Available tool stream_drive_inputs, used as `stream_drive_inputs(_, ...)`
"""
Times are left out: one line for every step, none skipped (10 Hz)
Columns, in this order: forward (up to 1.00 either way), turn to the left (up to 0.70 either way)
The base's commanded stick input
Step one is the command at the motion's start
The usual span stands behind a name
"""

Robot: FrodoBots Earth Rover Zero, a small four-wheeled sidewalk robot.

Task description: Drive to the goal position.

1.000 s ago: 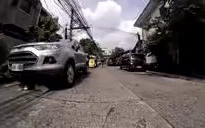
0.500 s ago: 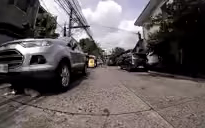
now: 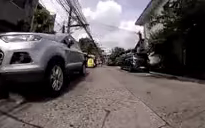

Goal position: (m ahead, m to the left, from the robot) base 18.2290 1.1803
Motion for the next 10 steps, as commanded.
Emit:
stream_drive_inputs(0.7, 0.0)
stream_drive_inputs(0.7, 0.0)
stream_drive_inputs(0.7, 0.0)
stream_drive_inputs(0.7, 0.0)
stream_drive_inputs(0.7, 0.0)
stream_drive_inputs(0.7, 0.0)
stream_drive_inputs(0.7, 0.0)
stream_drive_inputs(0.7, 0.0)
stream_drive_inputs(0.7, 0.0)
stream_drive_inputs(0.7, 0.0)
